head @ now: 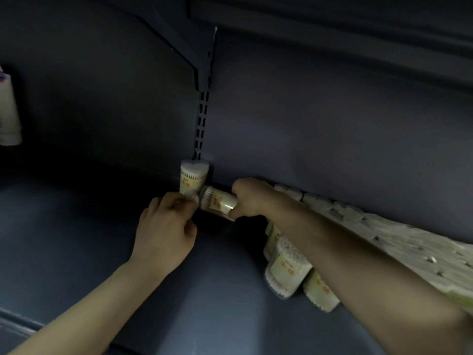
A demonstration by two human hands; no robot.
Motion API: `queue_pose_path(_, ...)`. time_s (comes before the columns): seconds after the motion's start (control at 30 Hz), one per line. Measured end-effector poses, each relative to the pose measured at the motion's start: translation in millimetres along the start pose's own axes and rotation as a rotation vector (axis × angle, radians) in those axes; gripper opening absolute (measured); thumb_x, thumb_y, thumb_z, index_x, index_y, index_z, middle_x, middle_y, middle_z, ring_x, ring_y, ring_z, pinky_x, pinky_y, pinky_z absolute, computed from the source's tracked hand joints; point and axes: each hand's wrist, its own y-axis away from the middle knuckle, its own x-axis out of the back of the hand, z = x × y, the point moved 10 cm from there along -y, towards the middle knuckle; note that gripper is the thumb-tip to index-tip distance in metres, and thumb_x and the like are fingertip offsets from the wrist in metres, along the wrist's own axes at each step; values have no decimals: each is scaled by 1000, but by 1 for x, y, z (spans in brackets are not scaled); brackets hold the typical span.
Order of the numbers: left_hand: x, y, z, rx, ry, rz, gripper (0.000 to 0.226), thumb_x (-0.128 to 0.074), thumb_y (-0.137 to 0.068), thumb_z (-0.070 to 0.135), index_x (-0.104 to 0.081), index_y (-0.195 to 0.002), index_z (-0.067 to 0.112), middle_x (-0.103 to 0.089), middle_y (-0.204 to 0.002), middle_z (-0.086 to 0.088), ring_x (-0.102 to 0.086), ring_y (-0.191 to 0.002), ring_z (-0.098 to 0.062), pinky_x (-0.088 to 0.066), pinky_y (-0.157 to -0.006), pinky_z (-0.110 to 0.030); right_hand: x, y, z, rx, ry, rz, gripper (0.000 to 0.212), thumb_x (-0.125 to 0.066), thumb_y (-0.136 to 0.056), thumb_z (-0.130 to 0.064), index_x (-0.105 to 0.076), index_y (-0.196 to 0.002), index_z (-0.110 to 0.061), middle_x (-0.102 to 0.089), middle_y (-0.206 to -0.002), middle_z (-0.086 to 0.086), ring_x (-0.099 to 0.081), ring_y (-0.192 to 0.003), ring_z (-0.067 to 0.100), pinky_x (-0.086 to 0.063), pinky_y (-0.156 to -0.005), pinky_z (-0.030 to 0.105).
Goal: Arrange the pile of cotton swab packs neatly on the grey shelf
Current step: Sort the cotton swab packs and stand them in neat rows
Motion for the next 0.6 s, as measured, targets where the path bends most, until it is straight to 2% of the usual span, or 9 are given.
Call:
queue_pose_path(0.1,2,4,4,8,22,17,40,-72,-66,2,-69,-105,11,-61,-111,-15,-55,-90,-40,-45,-73,-45,7,7,1,8,2,38,41,-74,-73,-28,-57,-103,-6,-59,-106,10,-56,-91,23,-48,-75,29)
queue_pose_path(0.27,6,10,12,1,38,67,36,-70,-67,4,-71,-102,11,-62,-108,-15,-55,-93,-42,-43,-78,-48,23,23,2,34,84,116,48,-72,-75,-28,-54,-112,-4,-43,-129,19,-47,-112,31,-42,-85,30)
queue_pose_path(0.33,6,13,17,-16,70,77,35,-71,-66,2,-70,-101,8,-63,-105,-17,-56,-91,-42,-45,-77,-49,30,31,4,28,100,138,51,-73,-73,-28,-53,-114,-6,-41,-129,17,-47,-112,31,-43,-87,32)
queue_pose_path(0.47,11,14,23,-7,215,118,28,-58,-82,11,-65,-109,4,-60,-110,-18,-55,-97,-37,-48,-79,-45,50,55,13,18,56,222,56,-75,-69,-26,-52,-118,-8,-42,-120,14,-48,-108,30,-42,-85,31)
queue_pose_path(0.6,19,13,30,35,290,149,29,-54,-89,14,-62,-116,5,-59,-111,-17,-53,-102,-34,-43,-82,-38,68,86,23,11,-20,305,58,-74,-70,-25,-50,-122,-12,-43,-121,10,-48,-109,26,-39,-86,27)
